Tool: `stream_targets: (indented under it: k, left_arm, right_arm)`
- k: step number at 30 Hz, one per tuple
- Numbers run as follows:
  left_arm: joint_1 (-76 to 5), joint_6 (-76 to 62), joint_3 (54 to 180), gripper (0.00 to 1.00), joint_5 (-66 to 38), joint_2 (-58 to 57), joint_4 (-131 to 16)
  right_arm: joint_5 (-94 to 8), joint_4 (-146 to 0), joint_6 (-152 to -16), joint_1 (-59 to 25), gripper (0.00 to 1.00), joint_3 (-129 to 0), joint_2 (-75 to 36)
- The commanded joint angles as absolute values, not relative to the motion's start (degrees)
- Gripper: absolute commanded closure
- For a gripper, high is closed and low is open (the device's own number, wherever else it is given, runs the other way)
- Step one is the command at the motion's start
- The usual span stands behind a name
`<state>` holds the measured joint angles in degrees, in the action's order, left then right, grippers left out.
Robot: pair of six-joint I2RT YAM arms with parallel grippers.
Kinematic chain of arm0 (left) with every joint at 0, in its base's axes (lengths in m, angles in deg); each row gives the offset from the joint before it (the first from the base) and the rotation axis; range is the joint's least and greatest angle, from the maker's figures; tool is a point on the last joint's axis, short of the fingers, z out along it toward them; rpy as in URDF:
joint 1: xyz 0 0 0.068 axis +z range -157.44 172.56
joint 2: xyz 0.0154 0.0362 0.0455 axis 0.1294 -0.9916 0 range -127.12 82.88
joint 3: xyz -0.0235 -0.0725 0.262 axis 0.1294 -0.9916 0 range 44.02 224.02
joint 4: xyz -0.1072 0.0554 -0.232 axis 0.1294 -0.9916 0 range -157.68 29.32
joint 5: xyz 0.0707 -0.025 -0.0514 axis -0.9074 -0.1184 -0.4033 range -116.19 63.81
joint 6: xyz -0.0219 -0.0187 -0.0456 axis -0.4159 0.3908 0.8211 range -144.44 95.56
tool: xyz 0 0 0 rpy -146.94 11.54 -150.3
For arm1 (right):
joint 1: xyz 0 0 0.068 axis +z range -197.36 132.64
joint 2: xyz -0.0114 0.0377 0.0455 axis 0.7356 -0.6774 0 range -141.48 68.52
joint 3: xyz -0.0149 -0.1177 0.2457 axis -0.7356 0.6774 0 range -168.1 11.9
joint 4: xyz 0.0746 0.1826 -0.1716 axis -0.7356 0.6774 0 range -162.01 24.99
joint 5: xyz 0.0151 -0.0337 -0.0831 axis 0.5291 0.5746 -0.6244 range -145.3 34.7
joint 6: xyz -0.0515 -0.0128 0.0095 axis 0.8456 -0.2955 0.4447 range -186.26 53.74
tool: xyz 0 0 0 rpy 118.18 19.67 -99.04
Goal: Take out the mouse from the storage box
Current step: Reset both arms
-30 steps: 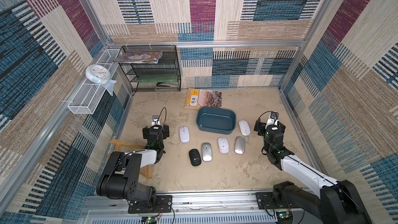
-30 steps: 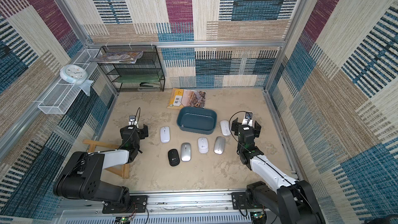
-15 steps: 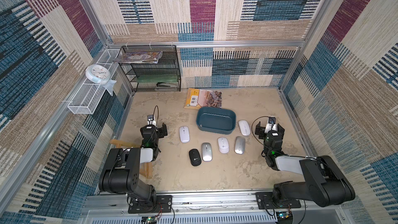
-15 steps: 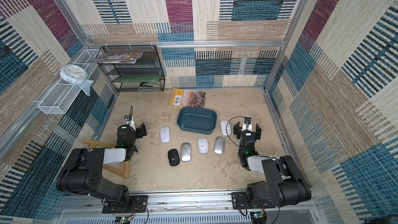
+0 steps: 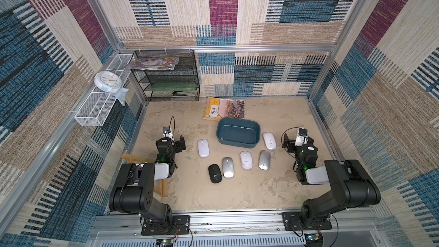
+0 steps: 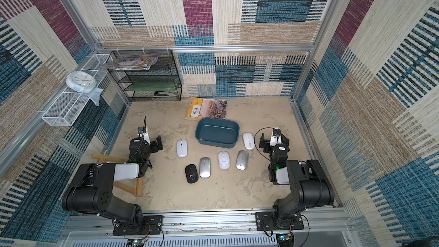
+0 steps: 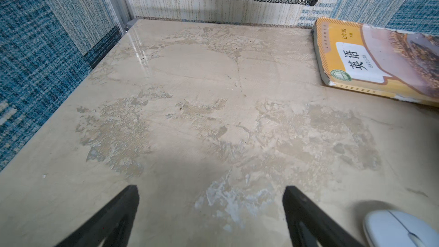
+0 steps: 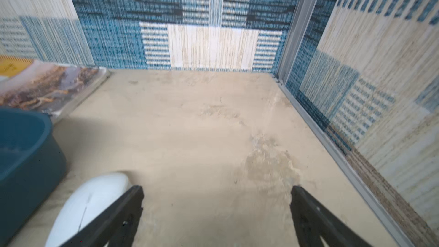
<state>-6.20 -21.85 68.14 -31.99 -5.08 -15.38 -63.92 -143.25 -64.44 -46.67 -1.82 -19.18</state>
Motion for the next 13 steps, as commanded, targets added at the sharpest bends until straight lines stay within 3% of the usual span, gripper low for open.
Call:
stream_targets:
  k: [1, 13]
  left_arm:
    - [-6.1, -21.8, 68.5, 0.01, -31.9, -5.0, -15.2]
    - [-5.2, -21.4, 69.1, 0.01, -29.7, -5.4, -16.1]
  right_arm:
    - [-61.7, -143.0, -65.6, -46.9, 0.01, -2.2, -19.1]
    - [-61.7, -143.2, -65.8, -46.8, 0.01, -2.1, -19.0]
